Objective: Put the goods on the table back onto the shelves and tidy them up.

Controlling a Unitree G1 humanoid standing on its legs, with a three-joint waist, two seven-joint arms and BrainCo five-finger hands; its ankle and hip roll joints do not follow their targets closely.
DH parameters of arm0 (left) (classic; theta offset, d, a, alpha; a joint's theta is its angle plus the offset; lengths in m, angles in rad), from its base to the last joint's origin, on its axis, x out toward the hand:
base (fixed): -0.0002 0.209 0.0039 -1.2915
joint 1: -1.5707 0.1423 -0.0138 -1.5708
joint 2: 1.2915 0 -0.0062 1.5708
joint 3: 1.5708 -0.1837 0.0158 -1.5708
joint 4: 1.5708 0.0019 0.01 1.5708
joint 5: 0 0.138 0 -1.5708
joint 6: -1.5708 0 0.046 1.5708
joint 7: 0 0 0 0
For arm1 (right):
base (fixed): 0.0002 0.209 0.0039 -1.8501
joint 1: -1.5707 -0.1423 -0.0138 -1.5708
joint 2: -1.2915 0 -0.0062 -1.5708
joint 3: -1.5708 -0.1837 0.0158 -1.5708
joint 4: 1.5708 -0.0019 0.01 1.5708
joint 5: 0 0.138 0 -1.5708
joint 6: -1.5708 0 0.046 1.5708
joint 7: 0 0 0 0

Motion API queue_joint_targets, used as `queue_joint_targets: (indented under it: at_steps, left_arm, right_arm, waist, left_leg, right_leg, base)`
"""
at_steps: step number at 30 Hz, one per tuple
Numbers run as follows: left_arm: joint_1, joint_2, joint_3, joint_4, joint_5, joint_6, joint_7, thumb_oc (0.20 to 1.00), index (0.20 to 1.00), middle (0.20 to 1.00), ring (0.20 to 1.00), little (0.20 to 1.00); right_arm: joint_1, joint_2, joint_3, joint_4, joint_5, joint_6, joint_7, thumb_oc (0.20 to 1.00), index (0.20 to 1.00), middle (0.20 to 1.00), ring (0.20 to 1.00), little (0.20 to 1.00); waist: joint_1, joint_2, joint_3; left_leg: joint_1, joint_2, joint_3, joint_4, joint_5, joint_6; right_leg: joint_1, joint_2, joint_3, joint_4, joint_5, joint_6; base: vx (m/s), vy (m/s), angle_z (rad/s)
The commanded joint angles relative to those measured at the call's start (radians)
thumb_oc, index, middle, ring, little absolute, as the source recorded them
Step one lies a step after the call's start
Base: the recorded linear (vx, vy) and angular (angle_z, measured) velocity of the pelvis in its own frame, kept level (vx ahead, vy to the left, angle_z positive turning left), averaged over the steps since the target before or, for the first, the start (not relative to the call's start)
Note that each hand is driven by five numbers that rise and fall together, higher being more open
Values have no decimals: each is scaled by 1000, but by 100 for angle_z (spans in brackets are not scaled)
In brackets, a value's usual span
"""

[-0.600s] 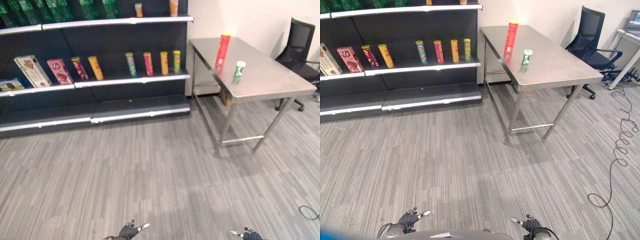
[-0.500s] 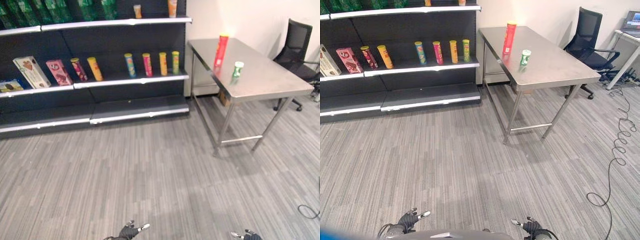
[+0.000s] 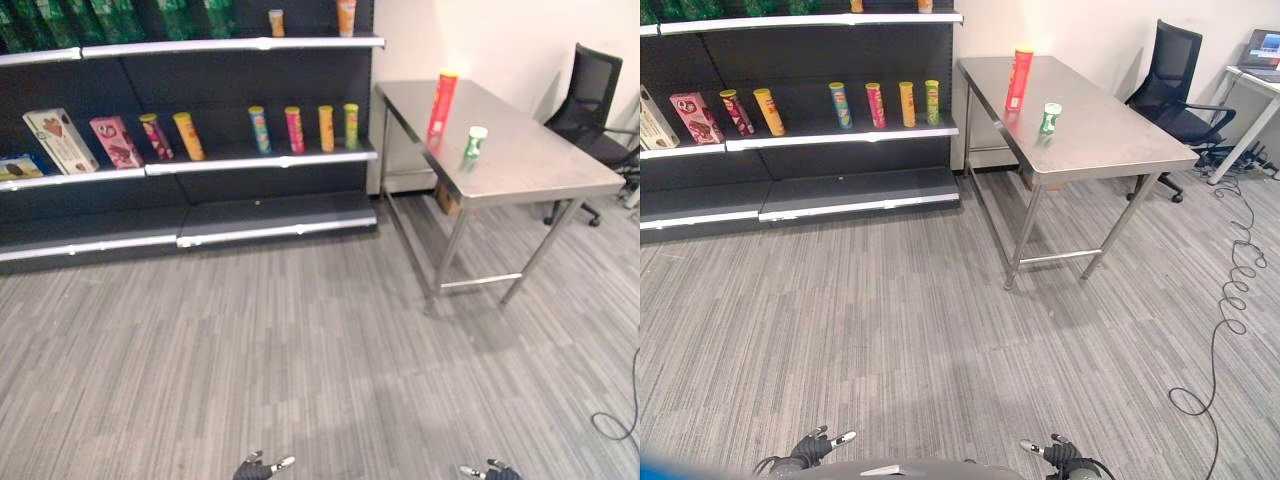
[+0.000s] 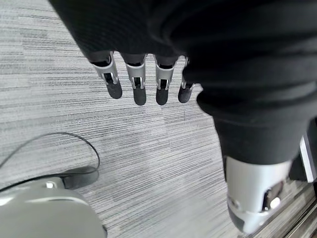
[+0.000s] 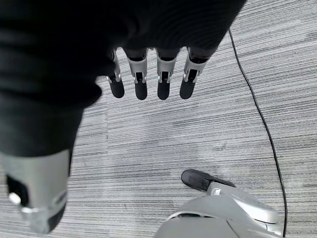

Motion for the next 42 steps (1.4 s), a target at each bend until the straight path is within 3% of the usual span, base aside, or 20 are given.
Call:
queue_joint_targets:
  at_steps: [1,4,8,10,12,14,17,19,22,25,30,31,32,33,35,37,38,39,41,42]
  left_arm:
    - [-78,-7,0,59,23,-14,18,1000,1000,1000,1000,1000]
    - [-77,-3,2,65,25,-13,13,1000,1000,1000,1000,1000]
    - [-79,6,10,59,14,-13,8,1000,1000,1000,1000,1000]
    - [-82,14,16,66,21,-9,9,1000,1000,1000,1000,1000]
    - [-86,16,11,62,24,-10,6,1000,1000,1000,1000,1000]
    - [-94,18,4,51,22,-14,5,1000,1000,1000,1000,1000]
    - [-126,15,-18,20,25,-20,14,1000,1000,1000,1000,1000]
    - [-128,11,-24,3,29,-22,14,1000,1000,1000,1000,1000]
    - [-122,5,-31,-8,36,-27,10,1000,1000,1000,1000,1000]
    - [-128,-6,-38,-5,23,-29,10,1000,1000,1000,1000,1000]
    - [-134,-9,-50,0,14,-25,4,1000,1000,1000,1000,1000]
    - [-138,-8,-44,3,8,-23,3,1000,1000,1000,1000,1000]
    - [-138,-8,-44,3,8,-23,3,1000,1000,1000,1000,1000]
    - [-139,-7,-39,2,1,-18,1,1000,1000,1000,1000,1000]
    - [-140,-6,-37,8,-1,-15,1,1000,1000,1000,1000,1000]
    - [-136,-6,-33,6,-4,-11,2,1000,1000,1000,1000,1000]
    - [-130,-12,-31,15,-14,-11,-1,1000,1000,1000,1000,1000]
    - [-126,-13,-31,25,-8,-10,-2,1000,1000,1000,1000,1000]
    - [-118,-12,-26,45,-4,-14,3,1000,1000,1000,1000,1000]
    - [-118,-11,-26,45,-4,-14,3,1000,1000,1000,1000,1000]
  right_arm:
    - [-74,-18,23,25,-2,-14,-13,1000,1000,1000,1000,1000]
    - [-84,-18,21,21,5,-16,-11,1000,1000,1000,1000,1000]
    - [-101,-26,10,11,14,-18,-11,1000,1000,1000,1000,1000]
    - [-103,-29,1,-2,22,-20,-9,1000,1000,1000,1000,1000]
    - [-103,-31,-2,-13,30,-22,-9,1000,1000,1000,1000,1000]
    - [-102,-38,-5,-21,41,-26,-12,1000,1000,1000,1000,1000]
    - [-111,-46,-13,-34,51,-22,-24,1000,1000,1000,1000,1000]
    - [-102,-53,-21,-39,36,-15,-24,1000,1000,1000,1000,1000]
    - [-83,-68,-31,-37,31,-18,-17,1000,1000,1000,1000,1000]
    - [-88,-87,-27,-22,28,-22,-12,1000,1000,1000,1000,1000]
    - [-95,-89,26,-21,-12,-26,-6,1000,1000,1000,1000,1000]
    - [-94,-78,62,-33,-44,-27,-3,1000,1000,1000,1000,1000]
    - [-94,-78,62,-33,-44,-27,-3,1000,1000,1000,1000,1000]
    - [-92,-64,85,-40,-65,-25,0,1000,1000,1000,1000,1000]
    - [-93,-54,104,-31,-76,-23,-1,1000,1000,1000,1000,1000]
    - [-99,-51,113,-22,-90,-16,-2,1000,1000,1000,1000,1000]
    - [-109,-53,125,-15,-105,-16,-3,1000,1000,1000,1000,1000]
    - [-109,-55,129,-12,-117,-14,-1,1000,1000,1000,1000,1000]
    - [-109,-60,132,-4,-131,-16,-6,1000,1000,1000,1000,1000]
    - [-109,-60,132,-4,-131,-16,-6,1000,1000,1000,1000,1000]
  waist:
    - [-3,8,24]
    - [0,12,31]
    - [6,27,59]
    - [2,32,81]
    - [-1,36,88]
    - [-5,47,96]
    - [-18,42,114]
    - [-26,39,115]
    - [-28,28,93]
    - [-37,31,68]
    - [-41,26,28]
    - [-39,22,24]
    - [-39,22,24]
    - [-40,16,31]
    - [-38,12,50]
    - [-30,9,68]
    - [-21,-8,83]
    - [-19,-22,86]
    - [-13,-45,89]
    - [-15,-47,87]
  left_leg:
    - [9,-25,13,11,-100,-2]
    - [-3,-34,7,11,-103,13]
    - [-9,-42,4,11,-109,39]
    - [14,-55,12,11,-121,57]
    - [28,-56,18,11,-130,59]
    - [41,-50,18,11,-140,54]
    - [74,-55,10,11,-159,37]
    - [119,-56,8,11,-185,22]
    - [167,-47,-18,11,-220,10]
    - [168,-2,-39,87,-155,-34]
    - [124,41,-52,249,-15,-113]
    - [92,61,-45,347,45,-147]
    - [92,61,-45,347,44,-147]
    - [25,84,-30,517,104,-164]
    - [-36,109,-12,658,143,-152]
    - [-81,143,37,743,120,-122]
    - [-178,137,74,706,-2,-78]
    - [-201,128,86,640,-51,-64]
    - [-235,87,42,382,-68,-62]
    - [-235,85,40,378,-64,-62]
  right_leg:
    - [29,-55,0,16,-65,95]
    - [2,-63,5,46,-62,102]
    - [-103,-81,4,237,-93,117]
    - [-193,-113,-10,428,-55,143]
    - [-248,-122,-11,473,-25,138]
    - [-272,-106,-8,402,-21,128]
    - [-304,-65,50,53,64,159]
    - [-332,-62,37,16,62,181]
    - [-289,-59,15,16,82,166]
    - [-238,-25,19,16,94,140]
    - [-161,18,-2,16,25,85]
    - [-123,37,-7,16,-20,60]
    - [-123,37,-7,16,-20,60]
    - [-86,52,-6,16,-52,30]
    - [-51,64,-3,16,-75,5]
    - [-23,68,2,16,-90,-9]
    - [-3,43,-3,16,-102,-2]
    - [4,25,-9,16,-98,5]
    - [18,-6,-16,16,-111,18]
    - [16,-7,-18,16,-112,18]
  base:
    - [42,151,-8]
    - [31,134,-6]
    - [17,149,-14]
    - [98,174,-43]
    - [142,85,0]
    - [165,16,0]
    - [267,-60,-6]
    - [481,-129,1]
    - [499,-175,26]
    - [495,-256,70]
    - [395,-239,37]
    - [210,-144,7]
    - [395,-278,7]
    - [259,-187,6]
    - [319,-226,21]
    - [228,-135,6]
    - [150,-38,-8]
    - [242,-12,-4]
    - [158,40,-3]
    - [106,33,0]
